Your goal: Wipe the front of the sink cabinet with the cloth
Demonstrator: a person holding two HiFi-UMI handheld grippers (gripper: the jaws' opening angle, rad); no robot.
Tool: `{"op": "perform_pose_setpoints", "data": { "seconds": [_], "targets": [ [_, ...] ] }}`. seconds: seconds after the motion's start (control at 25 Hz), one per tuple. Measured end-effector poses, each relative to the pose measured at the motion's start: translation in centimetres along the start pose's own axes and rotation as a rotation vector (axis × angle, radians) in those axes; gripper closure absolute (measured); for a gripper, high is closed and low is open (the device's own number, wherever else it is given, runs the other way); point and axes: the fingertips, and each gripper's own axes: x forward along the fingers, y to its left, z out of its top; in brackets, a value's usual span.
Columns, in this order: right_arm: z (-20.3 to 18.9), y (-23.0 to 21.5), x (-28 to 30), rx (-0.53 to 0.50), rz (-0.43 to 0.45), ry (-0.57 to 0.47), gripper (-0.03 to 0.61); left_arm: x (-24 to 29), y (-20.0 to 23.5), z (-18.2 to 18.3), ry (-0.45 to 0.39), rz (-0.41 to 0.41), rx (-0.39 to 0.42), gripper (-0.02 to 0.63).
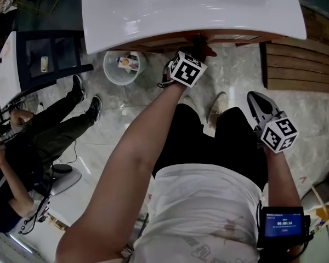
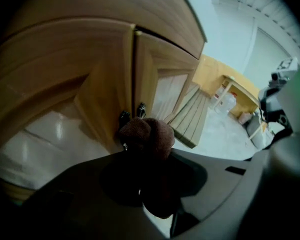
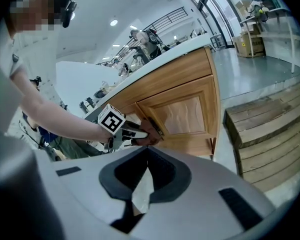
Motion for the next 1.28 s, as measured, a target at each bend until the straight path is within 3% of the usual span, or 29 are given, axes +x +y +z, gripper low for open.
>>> {"op": "perform_pose_setpoints", "data": {
  "seconds": [0.12, 0.4, 0.64, 0.92, 1.28],
  "targets": [
    [-0.3, 0.0, 0.0, -0.005, 0.001, 0.007, 0.565, 0.3, 1.3, -0.6, -0.011, 0.002, -0.155, 0.508],
    [-0.2, 0.2, 0.3, -0.009, 0.004, 0.022, 0.565, -1.1, 4.2, -2.1, -0.054, 0.052, -0.319, 0.508],
    [-0.1, 0.7, 0.9, -0.018, 0.020, 0.030, 0.565, -1.7, 6.5, -4.4, -0.037, 0.107, -0.379, 0.508],
    [0.1, 1.2, 1.4, -0.038, 0.009, 0.050, 0.565, -2.8, 9.7, -7.3, -0.069, 0.154, -0.525, 0.508],
    [0.4, 4.0, 5.5, -0.069, 0.070, 0.056, 0.565, -6.8, 15.3, -11.0, -0.079, 0.254, -0.581, 0.508]
  ]
}}
